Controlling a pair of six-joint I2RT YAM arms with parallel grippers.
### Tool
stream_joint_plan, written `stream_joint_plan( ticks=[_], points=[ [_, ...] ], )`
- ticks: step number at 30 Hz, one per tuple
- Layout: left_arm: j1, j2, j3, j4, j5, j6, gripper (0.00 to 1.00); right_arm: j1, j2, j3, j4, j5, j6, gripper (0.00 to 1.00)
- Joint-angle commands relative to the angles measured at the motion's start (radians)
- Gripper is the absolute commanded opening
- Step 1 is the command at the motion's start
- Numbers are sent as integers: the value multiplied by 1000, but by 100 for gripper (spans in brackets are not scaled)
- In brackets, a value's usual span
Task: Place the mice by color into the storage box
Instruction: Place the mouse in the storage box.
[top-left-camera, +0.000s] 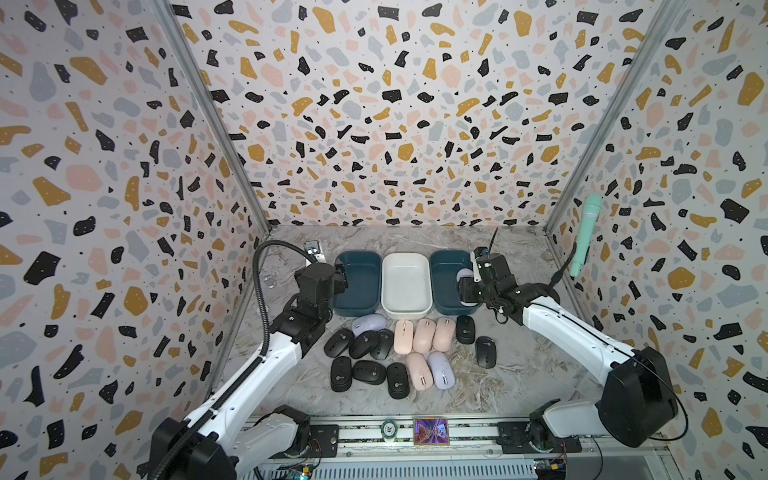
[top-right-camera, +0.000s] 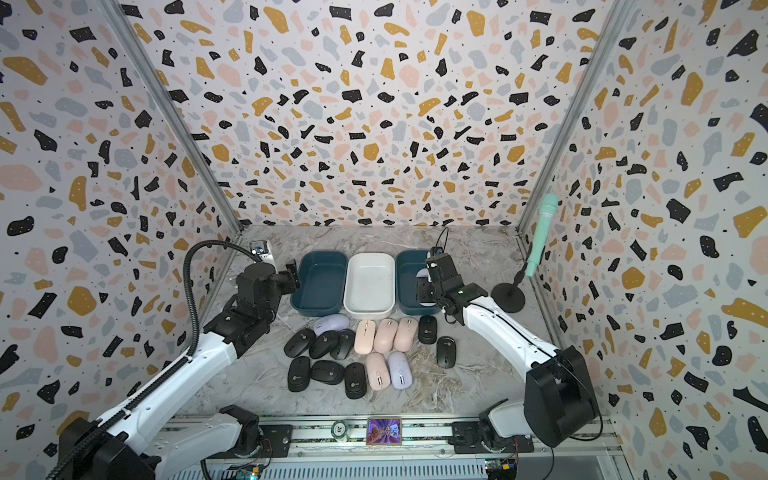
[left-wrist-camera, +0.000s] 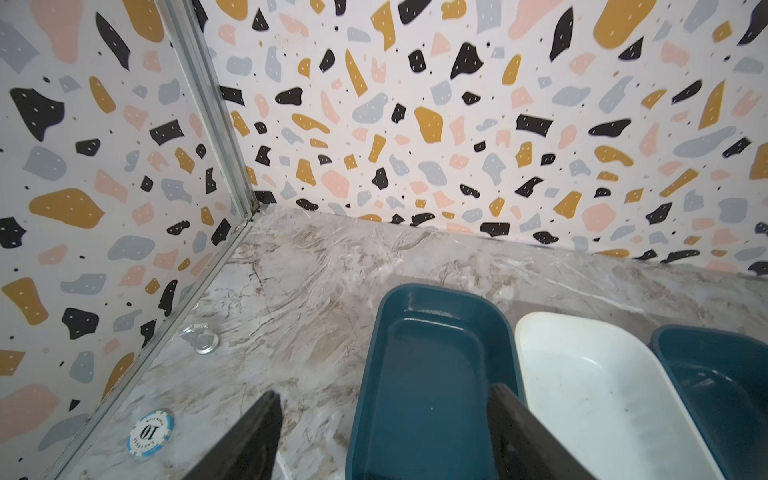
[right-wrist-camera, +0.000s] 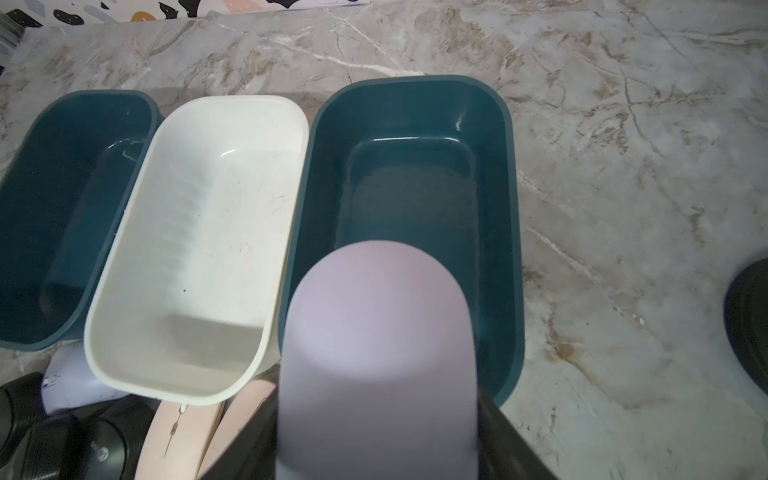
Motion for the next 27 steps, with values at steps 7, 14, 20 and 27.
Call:
stream_joint_plan(
  ticks=[7,14,20,27],
  points=[
    [-7,17,2,20,-16,-1,77,-41,138,129,99,-22,-66,55],
    [-6,22,6,6,-2,-14,77,-48,249,204,97,-31,-89,55],
    [-6,29,17,-15,-1,-13,77,-50,339,266,91,-29,-106,55],
    [-5,11,14,-42,-1,-13,77,-50,437,302,110,-42,-103,54]
  ],
)
